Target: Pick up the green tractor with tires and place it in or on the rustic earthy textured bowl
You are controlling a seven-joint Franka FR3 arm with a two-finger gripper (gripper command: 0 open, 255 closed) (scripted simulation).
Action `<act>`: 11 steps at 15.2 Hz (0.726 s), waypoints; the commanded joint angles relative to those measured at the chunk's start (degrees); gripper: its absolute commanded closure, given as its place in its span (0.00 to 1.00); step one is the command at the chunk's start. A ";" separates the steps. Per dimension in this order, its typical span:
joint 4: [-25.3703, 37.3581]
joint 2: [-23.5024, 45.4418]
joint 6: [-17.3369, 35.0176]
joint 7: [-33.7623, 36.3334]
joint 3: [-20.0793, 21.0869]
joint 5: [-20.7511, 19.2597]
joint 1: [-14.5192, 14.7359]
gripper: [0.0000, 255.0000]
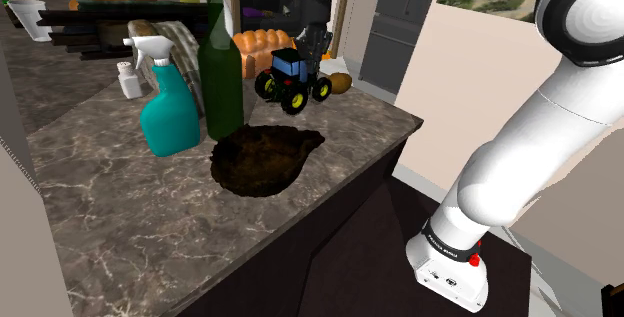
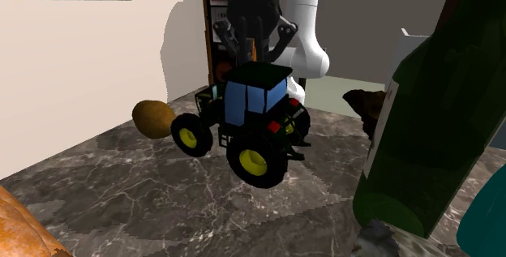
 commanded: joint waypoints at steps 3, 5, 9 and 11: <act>3.59 0.53 -2.93 0.06 0.02 -0.05 0.00 1.00; 5.57 0.90 -4.54 0.09 0.03 -0.09 0.00 1.00; 9.78 1.82 -7.82 0.15 0.06 -0.18 0.01 1.00; 12.02 2.38 -9.50 0.19 0.08 -0.23 0.02 1.00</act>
